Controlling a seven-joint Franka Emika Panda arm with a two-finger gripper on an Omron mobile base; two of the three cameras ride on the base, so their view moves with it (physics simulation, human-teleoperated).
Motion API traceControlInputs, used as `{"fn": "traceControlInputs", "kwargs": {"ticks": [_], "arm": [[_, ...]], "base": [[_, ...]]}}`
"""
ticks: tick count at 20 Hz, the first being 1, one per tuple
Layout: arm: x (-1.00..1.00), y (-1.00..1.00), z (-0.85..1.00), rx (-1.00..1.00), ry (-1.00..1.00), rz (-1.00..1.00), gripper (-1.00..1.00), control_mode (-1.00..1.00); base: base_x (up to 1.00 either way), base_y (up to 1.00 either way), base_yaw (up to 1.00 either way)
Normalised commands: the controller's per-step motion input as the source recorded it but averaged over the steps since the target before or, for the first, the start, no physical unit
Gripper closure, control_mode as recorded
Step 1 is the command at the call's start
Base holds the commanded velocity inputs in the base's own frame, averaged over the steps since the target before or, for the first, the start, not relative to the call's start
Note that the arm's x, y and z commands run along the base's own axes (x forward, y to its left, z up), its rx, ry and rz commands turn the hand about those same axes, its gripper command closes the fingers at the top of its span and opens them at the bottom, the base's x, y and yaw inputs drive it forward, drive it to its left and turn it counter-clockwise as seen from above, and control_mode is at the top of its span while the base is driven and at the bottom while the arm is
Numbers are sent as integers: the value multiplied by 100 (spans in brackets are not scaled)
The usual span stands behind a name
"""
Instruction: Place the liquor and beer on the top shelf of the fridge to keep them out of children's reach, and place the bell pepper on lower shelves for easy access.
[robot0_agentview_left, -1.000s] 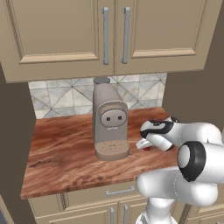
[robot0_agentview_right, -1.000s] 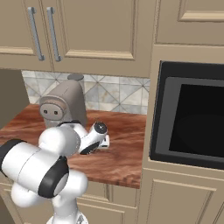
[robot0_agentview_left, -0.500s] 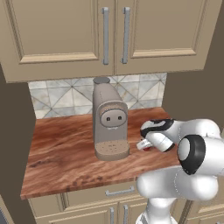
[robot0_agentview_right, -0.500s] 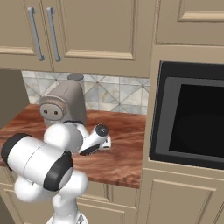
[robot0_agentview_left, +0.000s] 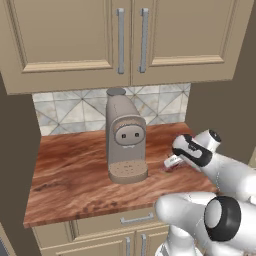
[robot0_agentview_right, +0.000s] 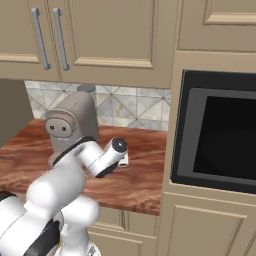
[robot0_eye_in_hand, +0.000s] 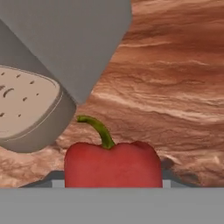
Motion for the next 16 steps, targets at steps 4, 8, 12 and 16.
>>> {"fn": "traceControlInputs", "kwargs": {"ticks": [4, 8, 12, 16], "arm": [[-79, 0, 100, -9, 1, 3, 100, -100], [-97, 0, 98, -20, 1, 4, 100, -100], [-100, 5, 76, -19, -1, 6, 100, -100], [-96, 1, 97, -6, -10, 5, 100, -100]], "base": [[0, 0, 0], [0, 0, 0], [0, 0, 0], [0, 0, 0]]}}
